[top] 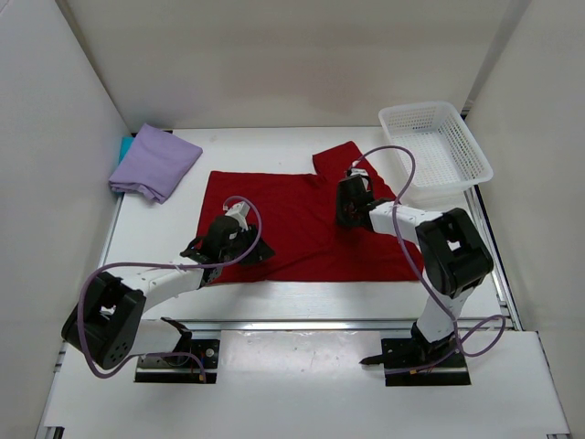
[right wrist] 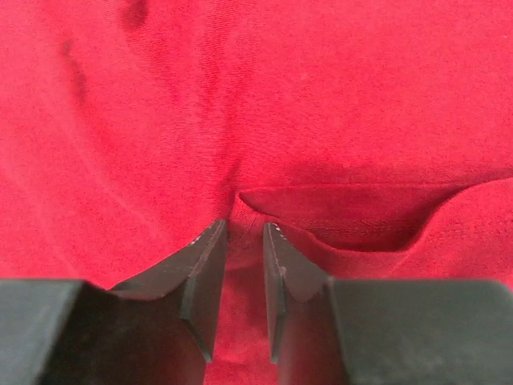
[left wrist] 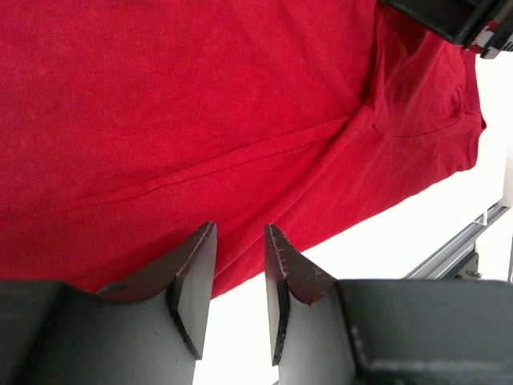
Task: Fold and stack the t-shirts
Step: Fold the flattened tshirt in 1/3 of the way
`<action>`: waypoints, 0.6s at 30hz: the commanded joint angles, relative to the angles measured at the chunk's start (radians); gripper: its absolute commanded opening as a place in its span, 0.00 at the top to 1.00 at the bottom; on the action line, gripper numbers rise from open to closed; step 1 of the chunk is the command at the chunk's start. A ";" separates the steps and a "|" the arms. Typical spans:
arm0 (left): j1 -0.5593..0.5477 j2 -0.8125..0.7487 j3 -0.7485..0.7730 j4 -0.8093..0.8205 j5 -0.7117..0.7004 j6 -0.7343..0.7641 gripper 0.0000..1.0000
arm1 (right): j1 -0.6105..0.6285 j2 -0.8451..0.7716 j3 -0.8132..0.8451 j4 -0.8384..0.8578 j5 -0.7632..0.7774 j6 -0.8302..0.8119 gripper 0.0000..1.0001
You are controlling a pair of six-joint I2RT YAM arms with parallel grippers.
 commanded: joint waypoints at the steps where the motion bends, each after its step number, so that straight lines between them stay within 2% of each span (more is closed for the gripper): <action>1: -0.002 -0.006 0.006 0.029 0.013 0.005 0.59 | 0.010 0.009 0.045 0.001 0.067 0.006 0.77; 6: -0.010 0.003 0.015 0.032 0.011 0.001 0.59 | 0.003 0.044 0.083 -0.020 0.055 0.001 0.75; 9: -0.011 0.008 0.011 0.035 0.011 -0.005 0.60 | 0.000 0.056 0.096 -0.028 0.049 0.001 0.92; 12: -0.008 0.012 0.012 0.034 0.013 -0.004 0.60 | 0.003 0.047 0.100 -0.029 0.054 0.000 1.00; 18: -0.011 0.015 0.031 0.028 0.008 -0.005 0.60 | 0.059 -0.009 0.094 -0.002 0.127 -0.032 1.00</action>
